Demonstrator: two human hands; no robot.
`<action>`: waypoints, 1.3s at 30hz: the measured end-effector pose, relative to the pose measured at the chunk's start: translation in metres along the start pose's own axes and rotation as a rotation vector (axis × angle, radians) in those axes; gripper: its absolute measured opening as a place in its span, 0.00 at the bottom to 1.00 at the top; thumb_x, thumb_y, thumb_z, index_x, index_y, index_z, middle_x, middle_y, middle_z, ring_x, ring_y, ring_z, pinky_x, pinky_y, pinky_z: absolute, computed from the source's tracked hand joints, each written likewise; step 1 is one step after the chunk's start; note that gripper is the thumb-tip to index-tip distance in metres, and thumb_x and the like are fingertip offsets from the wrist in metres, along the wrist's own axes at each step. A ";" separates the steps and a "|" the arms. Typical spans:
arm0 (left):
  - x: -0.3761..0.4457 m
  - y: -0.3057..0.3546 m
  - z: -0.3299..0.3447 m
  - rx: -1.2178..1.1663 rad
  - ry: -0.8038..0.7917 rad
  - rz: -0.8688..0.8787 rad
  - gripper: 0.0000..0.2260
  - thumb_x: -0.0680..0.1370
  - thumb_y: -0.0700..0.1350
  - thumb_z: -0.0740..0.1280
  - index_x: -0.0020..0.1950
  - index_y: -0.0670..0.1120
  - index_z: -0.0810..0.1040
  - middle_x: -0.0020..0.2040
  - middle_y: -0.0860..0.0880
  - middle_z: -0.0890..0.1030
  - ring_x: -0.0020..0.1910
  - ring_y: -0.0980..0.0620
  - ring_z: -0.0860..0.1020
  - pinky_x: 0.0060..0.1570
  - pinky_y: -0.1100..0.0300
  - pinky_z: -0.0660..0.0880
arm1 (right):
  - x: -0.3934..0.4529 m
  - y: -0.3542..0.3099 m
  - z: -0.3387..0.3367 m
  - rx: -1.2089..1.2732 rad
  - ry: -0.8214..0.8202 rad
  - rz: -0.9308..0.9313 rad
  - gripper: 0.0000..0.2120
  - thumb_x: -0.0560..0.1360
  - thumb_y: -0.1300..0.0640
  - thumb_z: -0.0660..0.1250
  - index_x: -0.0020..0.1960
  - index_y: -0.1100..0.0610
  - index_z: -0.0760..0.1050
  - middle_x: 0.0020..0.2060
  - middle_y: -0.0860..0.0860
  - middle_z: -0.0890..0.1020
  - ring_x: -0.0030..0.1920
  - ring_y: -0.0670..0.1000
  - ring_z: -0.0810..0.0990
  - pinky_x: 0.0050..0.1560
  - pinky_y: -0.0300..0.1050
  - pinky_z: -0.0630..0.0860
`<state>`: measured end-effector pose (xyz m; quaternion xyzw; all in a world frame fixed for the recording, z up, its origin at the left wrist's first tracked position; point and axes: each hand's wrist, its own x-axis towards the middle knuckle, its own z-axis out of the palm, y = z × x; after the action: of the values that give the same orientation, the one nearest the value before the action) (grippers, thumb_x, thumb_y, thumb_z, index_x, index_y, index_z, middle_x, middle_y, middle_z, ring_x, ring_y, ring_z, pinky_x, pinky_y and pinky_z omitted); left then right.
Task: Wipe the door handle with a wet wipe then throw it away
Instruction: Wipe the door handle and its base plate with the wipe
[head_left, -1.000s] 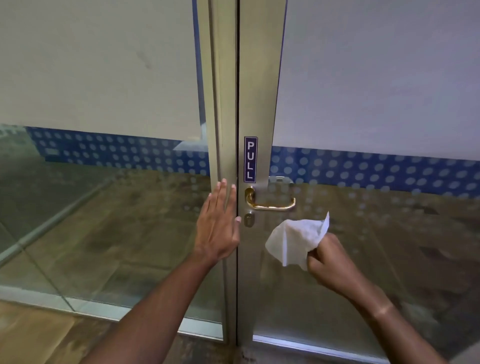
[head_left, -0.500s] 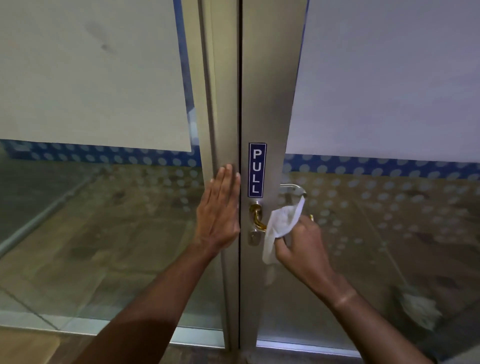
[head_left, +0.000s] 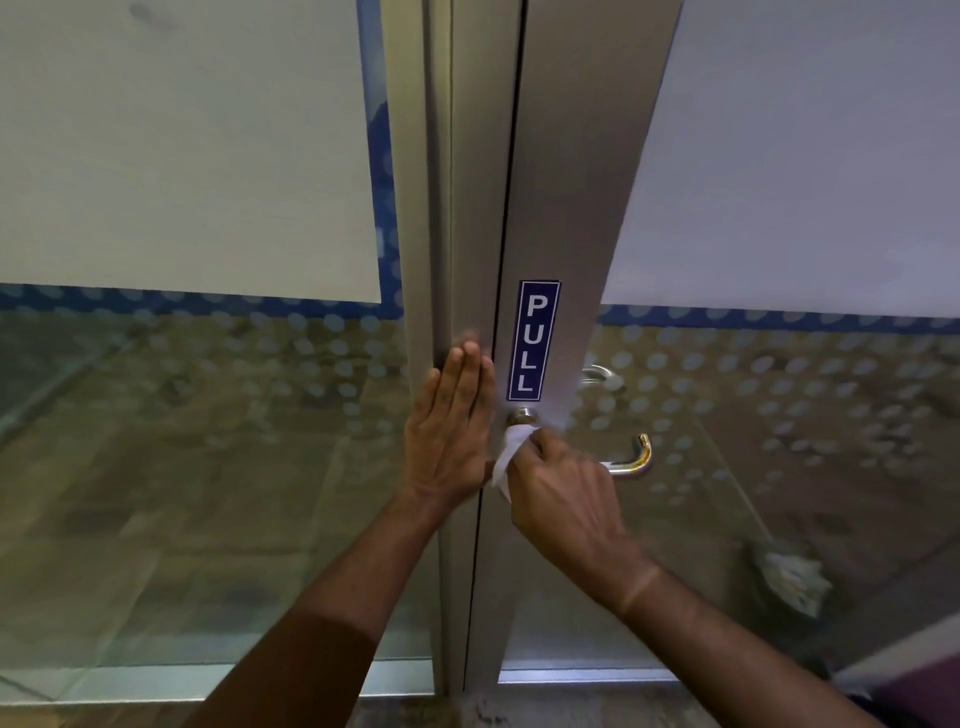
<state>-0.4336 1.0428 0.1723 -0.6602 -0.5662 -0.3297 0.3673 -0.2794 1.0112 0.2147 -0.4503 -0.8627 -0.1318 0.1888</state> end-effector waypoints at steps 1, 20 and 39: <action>-0.001 0.000 0.003 0.001 0.006 -0.003 0.33 0.80 0.51 0.49 0.78 0.40 0.35 0.78 0.43 0.32 0.78 0.48 0.35 0.77 0.53 0.36 | 0.001 0.000 0.003 -0.028 -0.001 0.006 0.13 0.61 0.62 0.76 0.44 0.61 0.80 0.34 0.56 0.79 0.23 0.56 0.76 0.25 0.40 0.56; -0.004 0.004 0.017 -0.013 0.099 -0.061 0.26 0.84 0.50 0.41 0.79 0.41 0.38 0.79 0.45 0.35 0.79 0.49 0.38 0.78 0.53 0.38 | -0.013 0.021 0.030 -0.078 0.159 -0.213 0.06 0.67 0.67 0.69 0.44 0.61 0.80 0.34 0.57 0.80 0.32 0.56 0.77 0.33 0.48 0.71; -0.005 0.002 0.016 0.018 0.107 -0.023 0.32 0.79 0.42 0.52 0.78 0.41 0.37 0.79 0.44 0.34 0.79 0.48 0.37 0.78 0.52 0.38 | -0.037 0.073 0.028 0.043 0.233 -0.388 0.15 0.77 0.67 0.56 0.54 0.69 0.80 0.48 0.64 0.84 0.50 0.62 0.82 0.52 0.52 0.77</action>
<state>-0.4322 1.0541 0.1595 -0.6319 -0.5561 -0.3635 0.3990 -0.2061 1.0364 0.1775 -0.2535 -0.9082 -0.1982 0.2678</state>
